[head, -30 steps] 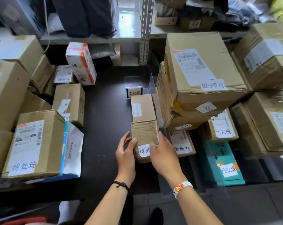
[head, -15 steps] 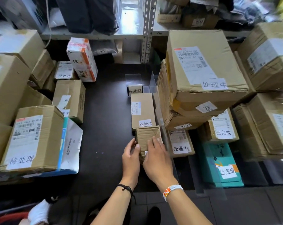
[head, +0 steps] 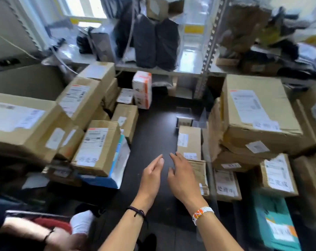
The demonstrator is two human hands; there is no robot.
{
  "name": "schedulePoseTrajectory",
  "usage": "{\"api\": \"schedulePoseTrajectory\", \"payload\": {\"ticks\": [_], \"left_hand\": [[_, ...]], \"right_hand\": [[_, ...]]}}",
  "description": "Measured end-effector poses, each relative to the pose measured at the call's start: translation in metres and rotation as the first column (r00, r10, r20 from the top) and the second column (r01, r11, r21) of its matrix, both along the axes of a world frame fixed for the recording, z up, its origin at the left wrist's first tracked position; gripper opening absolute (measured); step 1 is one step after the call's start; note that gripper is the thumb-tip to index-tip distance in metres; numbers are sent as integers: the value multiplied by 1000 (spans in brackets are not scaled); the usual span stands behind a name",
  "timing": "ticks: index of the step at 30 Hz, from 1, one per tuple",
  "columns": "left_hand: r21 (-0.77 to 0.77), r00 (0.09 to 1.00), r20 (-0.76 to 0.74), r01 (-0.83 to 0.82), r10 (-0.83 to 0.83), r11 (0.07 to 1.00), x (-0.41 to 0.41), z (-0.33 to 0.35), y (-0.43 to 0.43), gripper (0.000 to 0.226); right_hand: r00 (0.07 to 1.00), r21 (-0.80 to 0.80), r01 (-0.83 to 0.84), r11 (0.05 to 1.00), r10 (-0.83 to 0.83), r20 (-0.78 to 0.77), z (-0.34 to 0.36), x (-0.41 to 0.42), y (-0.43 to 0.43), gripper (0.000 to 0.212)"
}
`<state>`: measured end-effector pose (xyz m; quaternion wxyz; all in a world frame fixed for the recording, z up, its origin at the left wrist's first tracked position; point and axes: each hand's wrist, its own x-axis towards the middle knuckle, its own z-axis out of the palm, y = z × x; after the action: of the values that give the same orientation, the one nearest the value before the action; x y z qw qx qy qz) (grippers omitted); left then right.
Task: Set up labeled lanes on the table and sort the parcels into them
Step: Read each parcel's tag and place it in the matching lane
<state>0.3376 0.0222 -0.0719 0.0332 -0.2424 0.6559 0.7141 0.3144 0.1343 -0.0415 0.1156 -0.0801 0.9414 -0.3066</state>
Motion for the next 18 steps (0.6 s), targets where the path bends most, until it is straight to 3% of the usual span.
{"api": "schedulePoseTrajectory", "payload": {"ticks": [5, 7, 9, 13, 15, 18], "left_hand": [[-82, 962, -217, -186, 165, 979, 16, 66, -55, 52], [-91, 931, -299, -248, 211, 964, 21, 93, -81, 45], [-139, 901, -366, -298, 230, 944, 22, 119, -108, 29], [-288, 819, -547, -377, 172, 880, 27, 170, -162, 32], [-363, 768, -617, -472, 173, 804, 26, 190, -198, 31], [-554, 745, -626, -634, 232, 540, 22, 204, -273, 38]], "right_hand": [[983, -224, -152, 963, 124, -133, 56, 4, -63, 51], [975, -347, -195, 917, 141, -175, 79, 10, -91, 47], [976, -448, -206, 870, 148, -161, 94, 14, -120, 46], [981, -541, -192, 819, 172, -89, 124, 16, -172, 64], [981, -550, -187, 814, 181, -65, 136, 13, -194, 71], [966, -575, -180, 798, 253, 47, 142, 8, -224, 75]]}}
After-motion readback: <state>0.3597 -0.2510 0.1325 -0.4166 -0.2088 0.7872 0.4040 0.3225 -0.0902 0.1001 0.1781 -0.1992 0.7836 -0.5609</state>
